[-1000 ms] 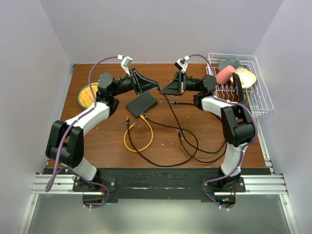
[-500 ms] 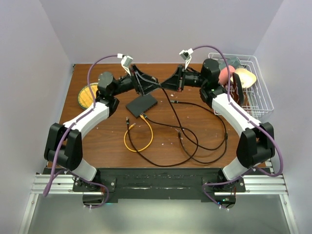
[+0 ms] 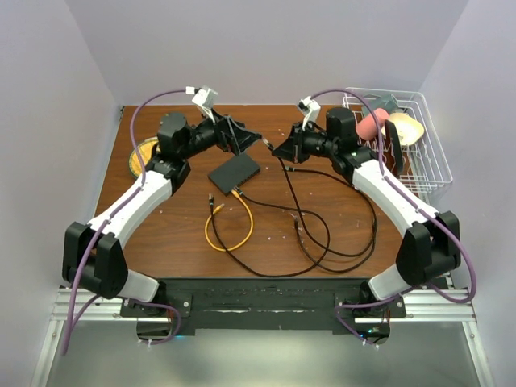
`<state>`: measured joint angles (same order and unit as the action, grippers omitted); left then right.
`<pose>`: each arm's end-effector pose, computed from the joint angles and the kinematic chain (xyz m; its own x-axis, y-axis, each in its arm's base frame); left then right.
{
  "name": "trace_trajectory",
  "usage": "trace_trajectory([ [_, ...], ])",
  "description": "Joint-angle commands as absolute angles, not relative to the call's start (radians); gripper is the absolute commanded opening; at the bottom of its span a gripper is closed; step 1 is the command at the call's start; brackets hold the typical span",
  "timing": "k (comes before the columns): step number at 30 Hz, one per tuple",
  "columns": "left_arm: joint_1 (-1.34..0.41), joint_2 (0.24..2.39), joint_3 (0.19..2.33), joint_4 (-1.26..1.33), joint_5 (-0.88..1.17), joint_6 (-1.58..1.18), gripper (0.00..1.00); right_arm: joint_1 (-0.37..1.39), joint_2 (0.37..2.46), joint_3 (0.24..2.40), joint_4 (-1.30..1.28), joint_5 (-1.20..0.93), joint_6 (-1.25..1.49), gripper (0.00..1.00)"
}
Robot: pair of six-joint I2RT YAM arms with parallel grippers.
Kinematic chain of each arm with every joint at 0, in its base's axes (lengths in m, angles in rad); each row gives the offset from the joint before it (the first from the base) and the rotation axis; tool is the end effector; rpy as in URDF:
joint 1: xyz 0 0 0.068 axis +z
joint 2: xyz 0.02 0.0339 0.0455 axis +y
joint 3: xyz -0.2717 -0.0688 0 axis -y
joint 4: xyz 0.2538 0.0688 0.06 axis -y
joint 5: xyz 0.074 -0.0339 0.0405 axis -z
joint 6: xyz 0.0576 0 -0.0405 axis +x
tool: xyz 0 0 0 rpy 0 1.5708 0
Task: Insert the plug into the switch port
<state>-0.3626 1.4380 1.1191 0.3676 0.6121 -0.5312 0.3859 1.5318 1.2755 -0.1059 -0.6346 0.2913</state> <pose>0.3294 -0.1604 0.3661 -0.3796 -0.2994 -0.8753 0.7360 0.4755 -0.4819 0.3417 0.1757 0.3360 -0.5490 0.0266 -0.8354 -0.6880 0.5531 0.4698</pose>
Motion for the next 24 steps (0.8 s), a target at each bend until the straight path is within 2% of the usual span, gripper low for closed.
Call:
trace_trajectory([
  [1, -0.338, 1.394, 1.196, 0.166, 0.388, -0.393, 1.00, 0.422, 1.444, 1.249, -0.175, -0.447, 0.198, 0.00],
  [5, -0.298, 1.408, 1.197, 0.094, 0.316, -0.380, 1.00, 0.486, 1.431, 1.236, -0.218, -0.257, 0.147, 0.00],
  [12, -0.209, 1.517, 1.222, 0.038, 0.371, -0.408, 1.00, 0.558, 1.448, 1.186, -0.196, -0.105, 0.129, 0.00],
  [20, -0.189, 1.736, 1.324, -0.100, 0.397, -0.379, 1.00, 0.598, 1.560, 1.192, -0.204, -0.055, 0.187, 0.00],
  [24, -0.172, 1.805, 1.322, -0.029, 0.489, -0.420, 1.00, 0.614, 1.591, 1.192, -0.172, -0.060, 0.222, 0.00],
])
